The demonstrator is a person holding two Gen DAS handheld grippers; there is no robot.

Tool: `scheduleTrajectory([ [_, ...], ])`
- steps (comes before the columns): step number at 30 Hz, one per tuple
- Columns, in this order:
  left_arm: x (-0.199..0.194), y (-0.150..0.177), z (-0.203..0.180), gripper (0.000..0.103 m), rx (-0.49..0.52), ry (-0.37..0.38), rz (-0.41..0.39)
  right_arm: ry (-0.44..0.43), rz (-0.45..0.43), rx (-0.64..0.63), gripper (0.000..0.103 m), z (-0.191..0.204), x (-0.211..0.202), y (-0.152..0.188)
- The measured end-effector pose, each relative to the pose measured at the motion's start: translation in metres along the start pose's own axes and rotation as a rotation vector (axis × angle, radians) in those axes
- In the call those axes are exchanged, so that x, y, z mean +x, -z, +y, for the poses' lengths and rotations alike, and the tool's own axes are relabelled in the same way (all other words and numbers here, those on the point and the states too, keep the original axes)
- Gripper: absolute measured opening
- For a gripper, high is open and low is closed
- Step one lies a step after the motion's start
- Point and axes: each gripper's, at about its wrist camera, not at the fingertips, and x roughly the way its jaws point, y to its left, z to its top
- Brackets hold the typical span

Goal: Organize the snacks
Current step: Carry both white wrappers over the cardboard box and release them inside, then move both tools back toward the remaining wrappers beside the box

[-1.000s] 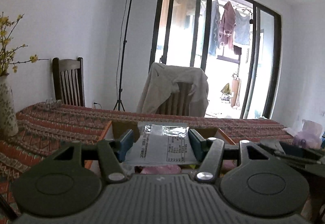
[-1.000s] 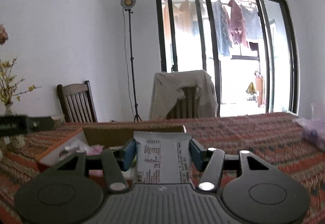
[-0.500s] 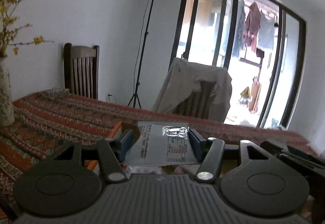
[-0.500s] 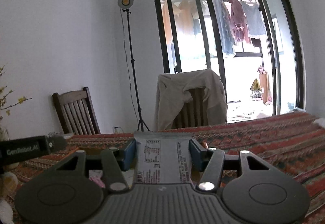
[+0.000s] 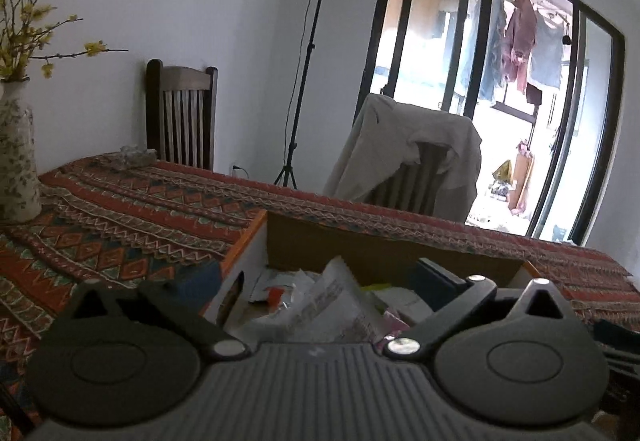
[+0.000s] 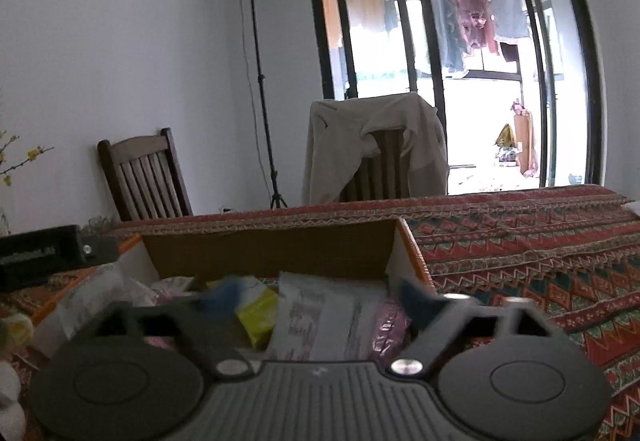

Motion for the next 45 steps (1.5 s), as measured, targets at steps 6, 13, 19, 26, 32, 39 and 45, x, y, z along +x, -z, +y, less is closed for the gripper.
scheduleTrajectory([
  [6, 0.007, 0.005, 0.0, 0.103, 0.015, -0.025, 0.039, 0.018, 0.01, 0.001, 0.103, -0.001, 0.002, 0.0],
  [13, 0.005, 0.006, -0.003, 0.103, 0.039, -0.016, 0.049, 0.034, 0.008, 0.01, 0.103, -0.002, 0.002, -0.002],
  [19, -0.005, 0.004, -0.007, 0.103, 0.048, -0.004, 0.023, 0.038, 0.006, 0.002, 0.103, -0.002, -0.004, -0.003],
  [26, -0.018, -0.004, -0.005, 0.103, 0.023, 0.022, 0.016, 0.034, -0.003, -0.002, 0.103, 0.0, -0.014, -0.009],
  [32, -0.034, -0.02, -0.003, 0.103, -0.028, 0.069, 0.062, 0.057, 0.003, -0.004, 0.103, 0.001, -0.027, -0.021],
  [39, -0.063, -0.026, -0.002, 0.103, -0.023, 0.108, 0.066, 0.07, 0.033, -0.012, 0.103, 0.0, -0.056, -0.027],
  [45, -0.082, -0.011, 0.001, 0.103, 0.021, 0.133, 0.117, 0.072, 0.069, -0.014, 0.103, -0.007, -0.085, -0.011],
])
